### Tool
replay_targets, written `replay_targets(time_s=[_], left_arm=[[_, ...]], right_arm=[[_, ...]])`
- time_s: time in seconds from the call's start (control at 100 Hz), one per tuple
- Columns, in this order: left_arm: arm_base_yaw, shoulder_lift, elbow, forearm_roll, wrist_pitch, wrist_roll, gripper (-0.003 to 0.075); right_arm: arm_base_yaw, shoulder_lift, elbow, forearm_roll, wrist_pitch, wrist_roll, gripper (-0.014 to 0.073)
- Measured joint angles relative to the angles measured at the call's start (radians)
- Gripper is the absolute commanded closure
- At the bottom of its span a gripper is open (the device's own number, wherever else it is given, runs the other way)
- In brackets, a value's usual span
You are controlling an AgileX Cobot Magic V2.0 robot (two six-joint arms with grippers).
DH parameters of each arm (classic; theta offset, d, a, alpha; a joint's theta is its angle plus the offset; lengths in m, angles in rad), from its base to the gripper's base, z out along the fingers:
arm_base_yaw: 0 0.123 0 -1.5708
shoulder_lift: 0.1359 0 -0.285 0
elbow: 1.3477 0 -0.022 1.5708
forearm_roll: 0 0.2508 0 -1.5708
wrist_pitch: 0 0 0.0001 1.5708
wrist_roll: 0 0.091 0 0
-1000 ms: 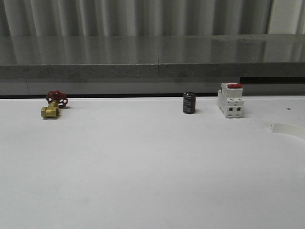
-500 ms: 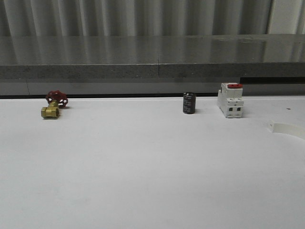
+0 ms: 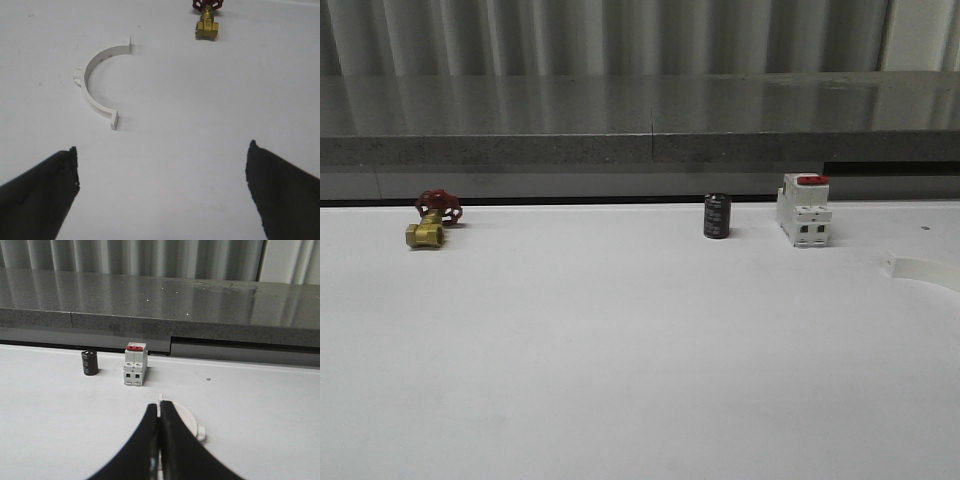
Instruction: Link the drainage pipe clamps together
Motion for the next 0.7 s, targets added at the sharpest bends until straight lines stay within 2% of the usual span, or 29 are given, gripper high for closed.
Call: replay_targets(time_s=[0.14, 0.48, 0.7], left_arm=[[0.0, 0.116, -0.076, 0.008, 0.036, 0.0, 0.008], [0.004, 0.543, -0.337, 0.011, 0.092, 0.039, 0.008], [0.09, 0.743, -0.498, -0.023, 0.129, 0.147, 0.008]], right_arm=[[0.0, 0.0, 0.0, 0.0, 0.0, 0.0, 0.0662], [0.0, 0.0, 0.0, 0.0, 0.0, 0.0, 0.0662], [0.0, 0.0, 0.0, 0.0, 0.0, 0.0, 0.0662]])
